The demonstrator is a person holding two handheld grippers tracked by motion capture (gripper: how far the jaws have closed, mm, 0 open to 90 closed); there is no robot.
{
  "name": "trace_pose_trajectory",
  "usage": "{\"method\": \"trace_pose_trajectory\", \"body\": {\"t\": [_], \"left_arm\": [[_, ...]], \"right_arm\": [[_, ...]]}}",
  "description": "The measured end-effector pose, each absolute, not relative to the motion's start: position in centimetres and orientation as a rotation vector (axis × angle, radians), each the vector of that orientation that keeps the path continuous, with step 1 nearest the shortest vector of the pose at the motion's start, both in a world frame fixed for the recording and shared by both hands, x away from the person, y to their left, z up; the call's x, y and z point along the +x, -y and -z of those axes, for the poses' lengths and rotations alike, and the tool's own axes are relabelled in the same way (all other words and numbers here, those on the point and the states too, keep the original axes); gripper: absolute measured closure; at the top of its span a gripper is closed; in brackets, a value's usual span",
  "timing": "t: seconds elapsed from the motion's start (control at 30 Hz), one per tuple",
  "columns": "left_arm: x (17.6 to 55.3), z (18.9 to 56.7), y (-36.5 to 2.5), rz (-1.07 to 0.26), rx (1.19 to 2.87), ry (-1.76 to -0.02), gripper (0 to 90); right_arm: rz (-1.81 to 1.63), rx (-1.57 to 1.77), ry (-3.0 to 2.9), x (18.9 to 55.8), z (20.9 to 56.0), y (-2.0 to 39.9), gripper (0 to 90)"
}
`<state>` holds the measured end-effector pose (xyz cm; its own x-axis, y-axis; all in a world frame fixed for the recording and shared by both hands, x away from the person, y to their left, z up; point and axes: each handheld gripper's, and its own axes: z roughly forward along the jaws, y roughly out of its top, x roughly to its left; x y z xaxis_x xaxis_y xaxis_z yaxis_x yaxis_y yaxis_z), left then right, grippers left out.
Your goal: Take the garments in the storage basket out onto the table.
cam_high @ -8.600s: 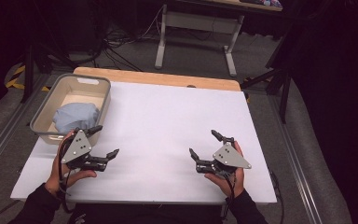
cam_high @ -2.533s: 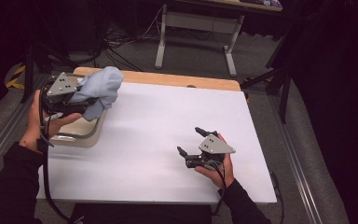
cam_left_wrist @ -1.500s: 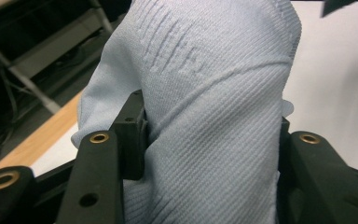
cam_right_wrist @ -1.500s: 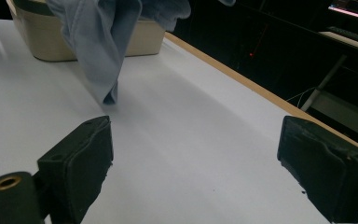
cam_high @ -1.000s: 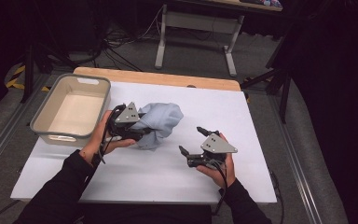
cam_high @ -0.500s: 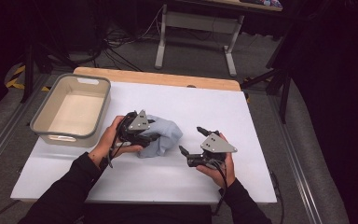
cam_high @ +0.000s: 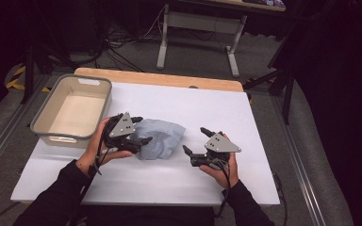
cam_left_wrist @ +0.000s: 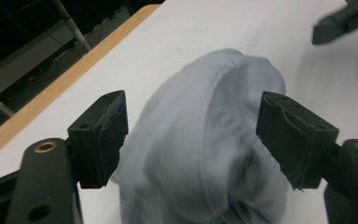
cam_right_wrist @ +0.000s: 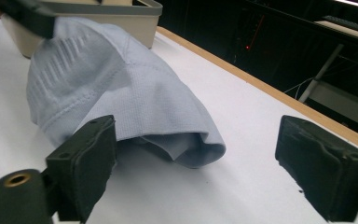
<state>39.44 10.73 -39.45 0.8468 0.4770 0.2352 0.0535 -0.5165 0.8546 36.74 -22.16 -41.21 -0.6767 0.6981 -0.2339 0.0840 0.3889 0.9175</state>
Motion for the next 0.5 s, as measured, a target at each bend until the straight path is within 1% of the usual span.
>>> {"method": "trace_pose_trajectory", "body": {"t": [0.03,0.1,0.13,0.23,0.27,0.33,0.37,0.4,0.47,0.5], "left_arm": [[39.4,39.4,-10.7,-0.558,2.064,-0.387,20.8],[38.8,39.9,-11.0,-0.572,2.068,-0.391,19.8],[38.0,40.3,-11.5,-0.565,2.055,-0.392,18.6],[37.0,40.7,-12.1,-0.559,2.041,-0.405,18.5],[36.3,41.0,-12.5,-0.545,2.026,-0.403,19.4],[36.0,41.2,-12.7,-0.548,2.027,-0.405,21.7],[35.6,41.7,-12.9,-0.508,2.038,-0.407,21.7],[35.4,42.5,-12.9,-0.430,2.041,-0.412,23.8],[35.3,43.5,-12.4,-0.407,2.097,-0.396,25.8],[35.3,43.5,-12.4,-0.407,2.097,-0.396,26.5]], "right_arm": [[-1.302,0.677,-2.039,36.9,41.1,22.2,16.0],[-1.317,0.695,-2.040,37.1,41.0,22.3,17.4],[-1.329,0.701,-2.043,37.3,40.8,22.3,18.5],[-1.342,0.690,-2.078,38.0,40.6,22.0,20.6],[-1.344,0.685,-2.090,38.3,40.6,21.8,21.2],[-1.347,0.679,-2.103,38.6,40.6,21.7,21.6],[-1.346,0.676,-2.119,38.8,40.6,21.6,21.5],[-1.331,0.681,-2.142,39.7,40.7,21.0,21.6],[-1.318,0.680,-2.164,40.5,41.0,20.6,21.6],[-1.318,0.680,-2.164,40.5,41.0,20.6,21.6]]}}
